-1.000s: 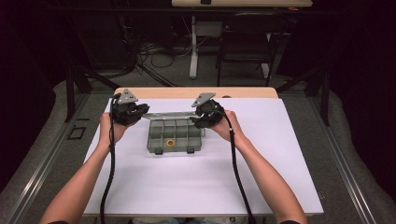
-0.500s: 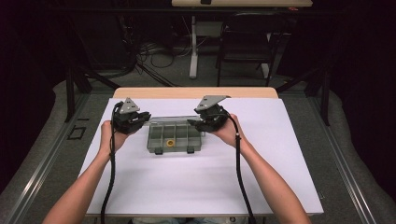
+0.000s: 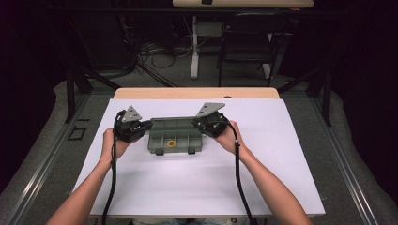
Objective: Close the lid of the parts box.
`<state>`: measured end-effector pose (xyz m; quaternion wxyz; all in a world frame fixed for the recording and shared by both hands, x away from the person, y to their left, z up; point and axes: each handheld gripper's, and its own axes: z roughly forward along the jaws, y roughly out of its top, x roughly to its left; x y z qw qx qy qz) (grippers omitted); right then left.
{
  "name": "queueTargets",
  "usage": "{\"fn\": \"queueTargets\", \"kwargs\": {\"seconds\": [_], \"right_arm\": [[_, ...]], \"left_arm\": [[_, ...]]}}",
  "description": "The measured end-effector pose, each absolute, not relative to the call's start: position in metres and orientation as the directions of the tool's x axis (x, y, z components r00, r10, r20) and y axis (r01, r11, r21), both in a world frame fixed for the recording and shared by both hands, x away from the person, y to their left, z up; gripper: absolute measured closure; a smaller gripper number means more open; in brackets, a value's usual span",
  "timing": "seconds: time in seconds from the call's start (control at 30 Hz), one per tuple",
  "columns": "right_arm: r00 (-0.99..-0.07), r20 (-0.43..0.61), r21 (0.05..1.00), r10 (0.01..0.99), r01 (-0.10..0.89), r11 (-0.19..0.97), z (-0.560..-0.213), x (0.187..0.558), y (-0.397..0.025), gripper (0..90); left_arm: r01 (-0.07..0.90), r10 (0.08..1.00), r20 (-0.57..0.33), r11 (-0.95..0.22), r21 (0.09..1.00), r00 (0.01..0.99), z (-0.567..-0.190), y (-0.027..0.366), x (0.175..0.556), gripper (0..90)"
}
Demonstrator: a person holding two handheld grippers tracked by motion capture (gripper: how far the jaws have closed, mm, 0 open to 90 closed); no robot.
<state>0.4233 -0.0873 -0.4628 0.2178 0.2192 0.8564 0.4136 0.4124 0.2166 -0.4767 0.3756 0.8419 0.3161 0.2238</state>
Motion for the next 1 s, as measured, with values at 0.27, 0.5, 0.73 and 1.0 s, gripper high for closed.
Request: {"fn": "queueTargets", "kwargs": {"seconds": [0.27, 0.5, 0.73, 1.0], "right_arm": [[-0.813, -0.183, 0.792, 0.552, 0.210, 0.573, -0.477, 0.421, -0.086, 88.8], [-0.819, -0.186, 0.779, 0.544, 0.215, 0.590, -0.489, 0.420, -0.084, 90.0], [-0.828, -0.177, 0.769, 0.532, 0.221, 0.599, -0.498, 0.419, -0.081, 90.0], [-0.832, -0.180, 0.753, 0.525, 0.227, 0.618, -0.505, 0.420, -0.081, 90.0]], "left_arm": [[0.372, 0.690, 0.136, -0.533, 0.760, 0.711, -0.488, 0.214, 0.408, 82.4], [0.381, 0.684, 0.129, -0.541, 0.750, 0.718, -0.495, 0.214, 0.407, 82.3], [0.389, 0.683, 0.122, -0.544, 0.744, 0.720, -0.502, 0.213, 0.405, 82.4], [0.401, 0.683, 0.106, -0.539, 0.741, 0.722, -0.511, 0.212, 0.405, 82.4]]}}
